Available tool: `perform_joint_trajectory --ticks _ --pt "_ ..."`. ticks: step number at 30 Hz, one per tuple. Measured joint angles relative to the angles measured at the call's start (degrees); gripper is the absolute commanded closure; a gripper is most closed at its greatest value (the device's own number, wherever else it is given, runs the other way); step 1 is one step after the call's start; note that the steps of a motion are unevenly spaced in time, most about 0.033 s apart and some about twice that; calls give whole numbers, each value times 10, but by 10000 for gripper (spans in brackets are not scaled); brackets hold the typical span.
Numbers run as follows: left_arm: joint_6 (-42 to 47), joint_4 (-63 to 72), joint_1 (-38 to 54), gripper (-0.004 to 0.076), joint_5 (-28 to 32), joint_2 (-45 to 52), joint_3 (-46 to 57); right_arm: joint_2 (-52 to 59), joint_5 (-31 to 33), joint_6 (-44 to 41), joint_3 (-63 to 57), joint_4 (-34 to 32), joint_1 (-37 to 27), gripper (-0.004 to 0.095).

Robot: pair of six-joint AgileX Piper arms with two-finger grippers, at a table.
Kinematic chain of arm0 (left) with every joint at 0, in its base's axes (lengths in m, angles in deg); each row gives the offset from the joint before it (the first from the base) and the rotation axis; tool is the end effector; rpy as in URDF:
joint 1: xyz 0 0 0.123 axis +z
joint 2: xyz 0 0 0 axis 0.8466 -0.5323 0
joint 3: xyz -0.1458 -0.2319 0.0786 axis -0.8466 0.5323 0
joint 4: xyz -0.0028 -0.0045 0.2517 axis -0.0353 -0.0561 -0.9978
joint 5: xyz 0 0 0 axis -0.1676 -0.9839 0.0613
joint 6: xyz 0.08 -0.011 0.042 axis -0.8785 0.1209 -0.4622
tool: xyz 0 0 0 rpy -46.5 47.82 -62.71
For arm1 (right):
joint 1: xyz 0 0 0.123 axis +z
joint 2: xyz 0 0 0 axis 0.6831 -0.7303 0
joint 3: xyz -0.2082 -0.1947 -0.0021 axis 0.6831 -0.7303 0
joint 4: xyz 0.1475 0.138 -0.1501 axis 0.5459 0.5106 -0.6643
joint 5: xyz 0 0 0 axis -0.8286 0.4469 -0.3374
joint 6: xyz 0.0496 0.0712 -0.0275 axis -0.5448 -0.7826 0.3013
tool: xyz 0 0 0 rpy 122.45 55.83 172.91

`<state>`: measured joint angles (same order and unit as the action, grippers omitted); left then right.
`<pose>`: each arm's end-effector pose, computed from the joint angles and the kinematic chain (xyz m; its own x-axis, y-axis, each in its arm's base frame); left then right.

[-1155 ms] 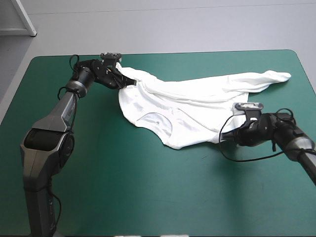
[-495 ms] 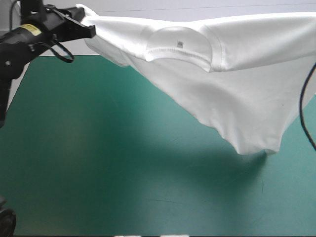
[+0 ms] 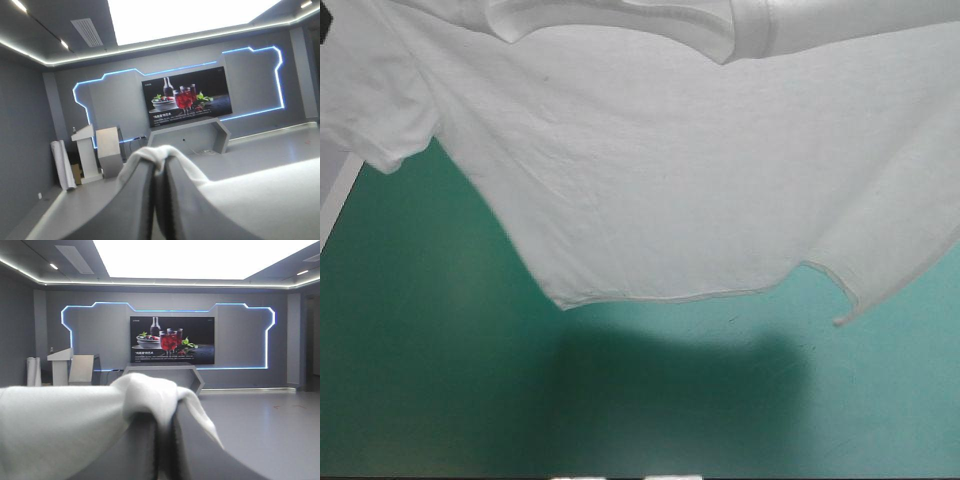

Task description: Fold the cloth

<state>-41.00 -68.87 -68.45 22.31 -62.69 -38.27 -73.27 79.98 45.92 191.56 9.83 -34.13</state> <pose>0.1252 -0.0221 0.6695 0.4144 0.1457 -0.8983 0.0821 0.9771 0.1963 0.0361 -0.0160 0.6805 0.3957 -0.0343 -0.9177 0.1007 0.9949 0.0062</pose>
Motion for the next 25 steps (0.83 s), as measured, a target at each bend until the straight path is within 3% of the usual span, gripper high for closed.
perform_joint_trajectory --ticks 7,17,20,25 --pt "0 -46 0 734 -43 3 -27 -9 41 13 1 47 0 926" --pt "0 -50 0 734 -90 -65 72 -102 146 19 -25 50 0 926" --pt "0 -50 0 734 -84 -93 103 -154 136 21 -75 50 0 926" --pt "0 -39 0 734 -50 -168 128 -241 66 15 -147 50 0 926"
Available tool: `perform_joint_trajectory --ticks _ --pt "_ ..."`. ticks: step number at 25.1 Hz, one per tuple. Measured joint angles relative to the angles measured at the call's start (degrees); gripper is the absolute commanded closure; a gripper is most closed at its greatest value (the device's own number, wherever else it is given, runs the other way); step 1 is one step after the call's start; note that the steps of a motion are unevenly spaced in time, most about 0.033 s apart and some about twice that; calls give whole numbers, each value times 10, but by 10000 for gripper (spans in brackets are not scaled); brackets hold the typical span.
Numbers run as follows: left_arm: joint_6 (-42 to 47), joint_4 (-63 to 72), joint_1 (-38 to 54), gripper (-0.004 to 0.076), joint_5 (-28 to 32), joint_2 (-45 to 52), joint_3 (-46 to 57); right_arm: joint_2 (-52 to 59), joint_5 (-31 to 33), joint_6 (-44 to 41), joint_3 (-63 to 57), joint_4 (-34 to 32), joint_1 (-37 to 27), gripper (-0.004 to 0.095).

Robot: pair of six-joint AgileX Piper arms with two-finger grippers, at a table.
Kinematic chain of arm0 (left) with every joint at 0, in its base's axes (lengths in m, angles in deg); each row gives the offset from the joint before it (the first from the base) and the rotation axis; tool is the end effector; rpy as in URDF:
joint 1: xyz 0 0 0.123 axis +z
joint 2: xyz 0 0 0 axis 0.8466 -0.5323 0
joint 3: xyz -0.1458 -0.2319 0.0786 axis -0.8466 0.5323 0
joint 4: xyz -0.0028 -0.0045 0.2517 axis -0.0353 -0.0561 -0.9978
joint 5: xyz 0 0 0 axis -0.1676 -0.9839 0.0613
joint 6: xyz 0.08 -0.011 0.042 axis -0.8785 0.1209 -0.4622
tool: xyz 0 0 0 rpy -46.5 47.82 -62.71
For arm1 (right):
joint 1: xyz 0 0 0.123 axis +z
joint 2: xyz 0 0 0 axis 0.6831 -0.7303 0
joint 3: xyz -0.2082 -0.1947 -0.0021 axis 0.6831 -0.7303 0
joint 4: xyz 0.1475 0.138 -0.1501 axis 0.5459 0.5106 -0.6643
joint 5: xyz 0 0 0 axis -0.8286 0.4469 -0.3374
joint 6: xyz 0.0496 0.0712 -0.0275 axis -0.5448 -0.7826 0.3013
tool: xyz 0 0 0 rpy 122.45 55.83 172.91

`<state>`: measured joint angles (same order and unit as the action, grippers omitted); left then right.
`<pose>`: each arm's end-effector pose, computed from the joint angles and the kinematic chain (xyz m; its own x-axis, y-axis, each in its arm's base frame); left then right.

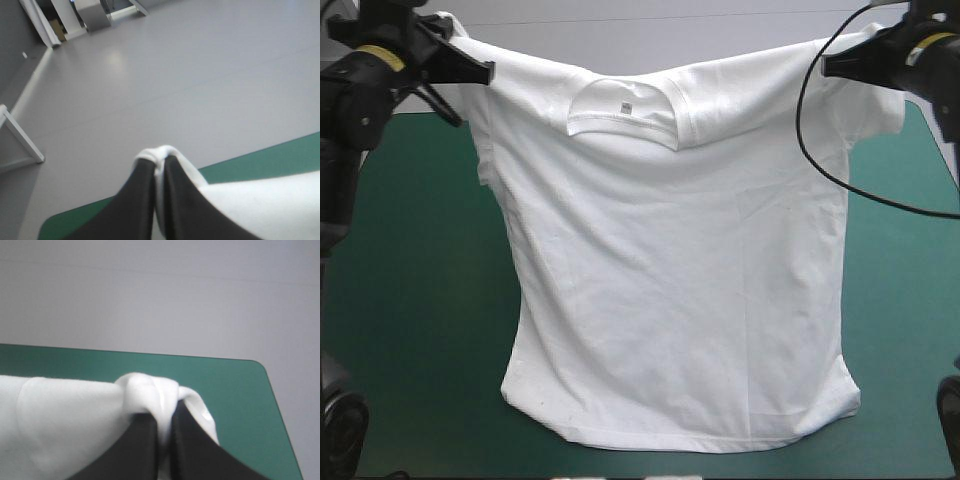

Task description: Fold the cloth

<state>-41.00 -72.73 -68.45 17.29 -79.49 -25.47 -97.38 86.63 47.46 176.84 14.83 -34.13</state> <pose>0.3126 -0.0528 0.5408 -0.1539 0.2985 -0.9419 0.1706 0.9470 0.2722 0.3009 0.0308 0.5434 -0.3708 -0.1093 -0.9222 -0.0065 0.9933 -0.1151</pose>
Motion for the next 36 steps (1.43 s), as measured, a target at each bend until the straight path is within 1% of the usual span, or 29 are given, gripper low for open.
perform_joint_trajectory --ticks 3,6,9,10,11,12,13,14,15,16,17,19,21,23,25,28,29,31,34,36 --pt "0 19 0 734 28 -59 5 -64 -43 -9 -22 0 0 926" --pt "0 33 0 734 80 -161 6 -174 -115 -29 -29 0 0 926" --pt "2 34 0 734 106 -212 7 -231 -144 -40 -31 0 0 926" --pt "9 34 0 732 124 -246 7 -265 -154 -44 -31 0 0 925" --pt "13 34 0 702 131 -258 7 -277 -157 -45 -31 0 0 914" --pt "22 34 0 661 146 -285 7 -299 -162 -46 -31 -1 0 875" --pt "24 35 0 554 159 -302 7 -311 -164 -46 -32 -1 0 743" --pt "26 36 0 463 179 -322 8 -323 -169 -46 -32 8 -1 630" --pt "26 36 0 335 195 -336 9 -329 -176 -46 -32 20 -4 369" --pt "26 37 0 265 218 -352 9 -339 -190 -46 -32 44 -10 223" --pt "27 37 0 210 229 -361 9 -343 -196 -46 -32 58 -15 102" --pt "28 39 0 167 238 -375 9 -350 -200 -46 -32 70 -25 -30" --pt "28 39 0 173 236 -380 9 -351 -194 -46 -32 70 -34 -15" --pt "28 34 0 176 220 -375 8 -344 -174 -46 -32 62 -39 28" --pt "28 32 0 176 175 -358 4 -325 -139 -41 -32 61 -41 77" --pt "28 34 0 176 72 -299 -7 -275 -61 -24 -32 62 -40 153" --pt "28 37 0 176 7 -254 -12 -237 -16 -13 -32 68 -40 165" --pt "31 37 0 176 -59 -205 -15 -194 31 -7 -32 79 -40 186" --pt "55 37 0 177 -148 -152 -19 -142 91 -3 -32 102 -40 190" --pt "69 39 0 186 -205 -129 -20 -111 105 -3 -41 120 -40 190"
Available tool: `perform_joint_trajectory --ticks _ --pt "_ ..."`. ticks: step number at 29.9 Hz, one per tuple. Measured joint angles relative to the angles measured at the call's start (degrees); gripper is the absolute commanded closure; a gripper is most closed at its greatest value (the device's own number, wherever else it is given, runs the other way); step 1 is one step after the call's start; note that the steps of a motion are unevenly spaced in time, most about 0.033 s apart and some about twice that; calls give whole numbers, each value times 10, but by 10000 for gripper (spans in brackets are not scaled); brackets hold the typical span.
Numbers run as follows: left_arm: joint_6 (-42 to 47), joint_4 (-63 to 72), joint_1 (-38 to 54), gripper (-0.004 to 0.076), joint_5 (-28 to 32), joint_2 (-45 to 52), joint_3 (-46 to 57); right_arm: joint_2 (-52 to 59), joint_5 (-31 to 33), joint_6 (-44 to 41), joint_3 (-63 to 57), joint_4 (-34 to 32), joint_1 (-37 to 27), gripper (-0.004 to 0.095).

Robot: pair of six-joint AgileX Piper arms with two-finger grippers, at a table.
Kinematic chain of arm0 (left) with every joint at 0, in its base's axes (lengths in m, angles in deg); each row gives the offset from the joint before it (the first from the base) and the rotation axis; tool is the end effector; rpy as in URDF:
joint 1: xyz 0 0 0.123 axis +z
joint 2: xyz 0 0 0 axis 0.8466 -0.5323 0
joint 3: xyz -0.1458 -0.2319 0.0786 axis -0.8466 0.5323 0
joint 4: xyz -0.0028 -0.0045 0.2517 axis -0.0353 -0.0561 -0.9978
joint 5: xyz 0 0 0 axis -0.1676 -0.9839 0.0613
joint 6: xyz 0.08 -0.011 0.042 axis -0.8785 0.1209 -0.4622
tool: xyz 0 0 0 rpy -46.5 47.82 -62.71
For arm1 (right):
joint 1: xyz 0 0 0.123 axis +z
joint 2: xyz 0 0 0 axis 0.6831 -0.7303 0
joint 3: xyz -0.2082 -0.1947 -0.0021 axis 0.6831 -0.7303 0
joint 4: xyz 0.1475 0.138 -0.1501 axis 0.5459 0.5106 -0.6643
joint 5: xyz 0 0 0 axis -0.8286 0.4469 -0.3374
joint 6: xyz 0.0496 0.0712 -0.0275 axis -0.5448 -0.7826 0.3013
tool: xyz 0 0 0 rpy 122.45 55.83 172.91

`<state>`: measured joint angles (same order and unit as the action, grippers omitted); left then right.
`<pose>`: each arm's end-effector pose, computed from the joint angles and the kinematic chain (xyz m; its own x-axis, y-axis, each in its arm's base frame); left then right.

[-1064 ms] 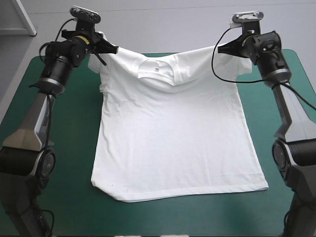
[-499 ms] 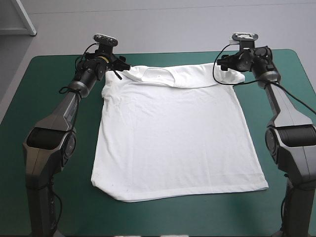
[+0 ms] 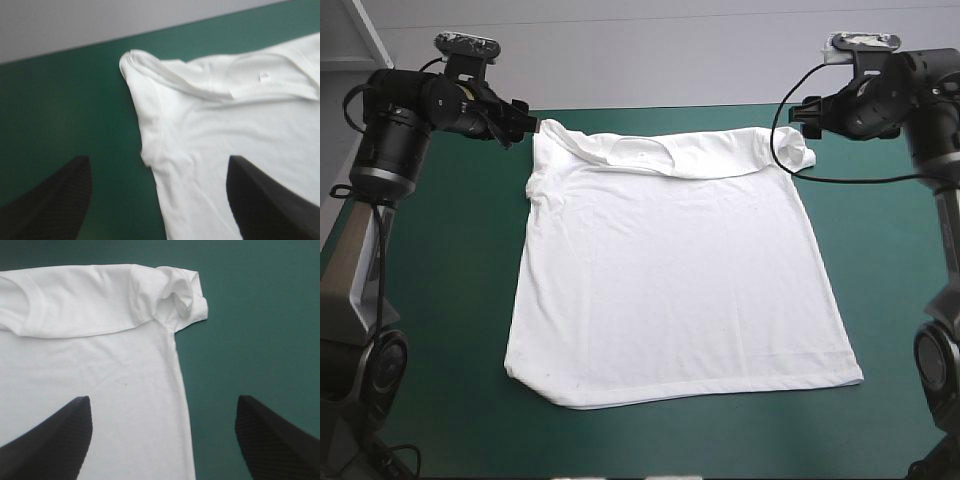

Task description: Fold the cloth

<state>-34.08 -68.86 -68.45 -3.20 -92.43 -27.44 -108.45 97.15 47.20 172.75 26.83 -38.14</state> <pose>0.3764 -0.0686 0.4425 -0.6511 0.2159 -0.7276 0.2304 0.9697 0.0816 0.3702 0.0321 0.4430 -0.7472 -0.0065 -0.6645 -0.0430 0.9983 0.0386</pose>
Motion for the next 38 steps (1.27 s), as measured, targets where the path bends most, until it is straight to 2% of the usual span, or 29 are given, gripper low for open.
perform_joint_trajectory --ticks 1,4,9,16,20,28,34,38 --pt "8 6 0 191 -34 8 0 21 3 1 -11 15 0 190" --pt "23 13 0 199 -72 17 0 67 6 2 -54 41 0 190" --pt "29 17 0 198 -78 17 23 117 6 6 -122 42 0 190" --pt "30 -8 0 198 -75 4 141 141 6 19 -183 17 0 199" --pt "33 -5 0 198 -20 -30 190 142 6 33 -209 16 0 244" --pt "82 -5 0 199 110 -117 198 142 6 48 -260 18 0 278" --pt "101 -5 0 213 140 -176 198 142 0 52 -294 24 0 278" --pt "103 0 0 307 153 -182 198 137 -20 57 -304 25 0 278"
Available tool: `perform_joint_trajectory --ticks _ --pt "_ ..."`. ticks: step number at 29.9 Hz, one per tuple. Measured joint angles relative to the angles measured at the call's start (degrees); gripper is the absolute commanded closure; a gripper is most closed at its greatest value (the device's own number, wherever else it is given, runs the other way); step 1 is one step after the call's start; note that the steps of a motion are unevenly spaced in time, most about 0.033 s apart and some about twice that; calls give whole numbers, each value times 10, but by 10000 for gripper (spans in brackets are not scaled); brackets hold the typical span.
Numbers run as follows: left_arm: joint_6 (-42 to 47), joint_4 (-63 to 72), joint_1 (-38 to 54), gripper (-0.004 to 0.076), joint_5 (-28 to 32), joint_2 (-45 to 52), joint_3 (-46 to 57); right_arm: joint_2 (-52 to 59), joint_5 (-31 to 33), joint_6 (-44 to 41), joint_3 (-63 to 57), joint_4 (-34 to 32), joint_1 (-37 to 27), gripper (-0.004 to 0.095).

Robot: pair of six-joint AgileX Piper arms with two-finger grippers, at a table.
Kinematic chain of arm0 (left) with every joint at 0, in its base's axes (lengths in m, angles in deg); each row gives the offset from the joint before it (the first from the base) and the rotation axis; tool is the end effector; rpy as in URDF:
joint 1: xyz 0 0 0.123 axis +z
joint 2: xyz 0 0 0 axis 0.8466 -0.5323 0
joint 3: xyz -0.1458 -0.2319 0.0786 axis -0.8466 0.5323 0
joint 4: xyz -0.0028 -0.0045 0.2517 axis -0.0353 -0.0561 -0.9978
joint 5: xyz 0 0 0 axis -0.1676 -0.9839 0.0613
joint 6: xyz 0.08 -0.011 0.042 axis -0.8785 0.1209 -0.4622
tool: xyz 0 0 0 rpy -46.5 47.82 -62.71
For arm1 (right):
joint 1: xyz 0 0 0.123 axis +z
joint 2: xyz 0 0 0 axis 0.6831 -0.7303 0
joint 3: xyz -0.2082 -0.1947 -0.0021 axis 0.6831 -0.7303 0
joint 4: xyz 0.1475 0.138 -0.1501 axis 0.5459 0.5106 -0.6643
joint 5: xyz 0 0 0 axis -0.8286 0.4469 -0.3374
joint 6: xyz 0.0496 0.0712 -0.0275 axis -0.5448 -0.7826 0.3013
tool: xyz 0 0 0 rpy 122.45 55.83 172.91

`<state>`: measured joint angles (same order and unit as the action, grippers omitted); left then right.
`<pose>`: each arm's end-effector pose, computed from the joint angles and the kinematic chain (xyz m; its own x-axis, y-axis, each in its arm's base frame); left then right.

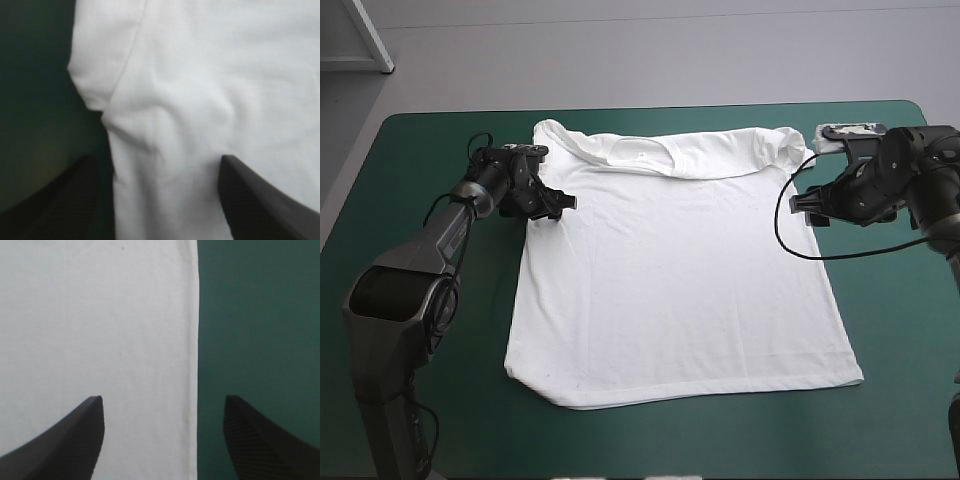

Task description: Fold the cloth

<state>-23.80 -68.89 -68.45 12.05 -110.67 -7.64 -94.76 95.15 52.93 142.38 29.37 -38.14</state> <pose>0.4465 -0.0820 0.2170 -0.9075 0.0872 -0.4110 0.1034 0.9945 -0.0174 0.3084 0.0305 0.3743 -0.8841 -0.1026 -0.4559 -0.1280 0.9915 0.0250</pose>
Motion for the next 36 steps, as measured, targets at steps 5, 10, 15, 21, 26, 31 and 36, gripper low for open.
perform_joint_trajectory --ticks 5,10,15,21,26,31,36 --pt "0 13 0 572 5 -2 0 -32 -58 3 0 1 0 278" --pt "-14 20 -1 730 8 -7 -3 -94 -143 16 0 1 0 278" --pt "-34 28 0 731 3 -8 -5 -179 -179 22 25 1 0 278" --pt "-35 28 0 731 -1 -8 -5 -279 -199 26 105 0 -1 278" --pt "-37 30 0 731 -2 -8 -6 -354 -180 29 190 6 -14 286" --pt "-37 31 0 731 -3 -9 -6 -406 -160 38 239 16 -21 391" --pt "-37 32 0 734 -3 -9 -6 -416 -156 60 251 46 -23 839"
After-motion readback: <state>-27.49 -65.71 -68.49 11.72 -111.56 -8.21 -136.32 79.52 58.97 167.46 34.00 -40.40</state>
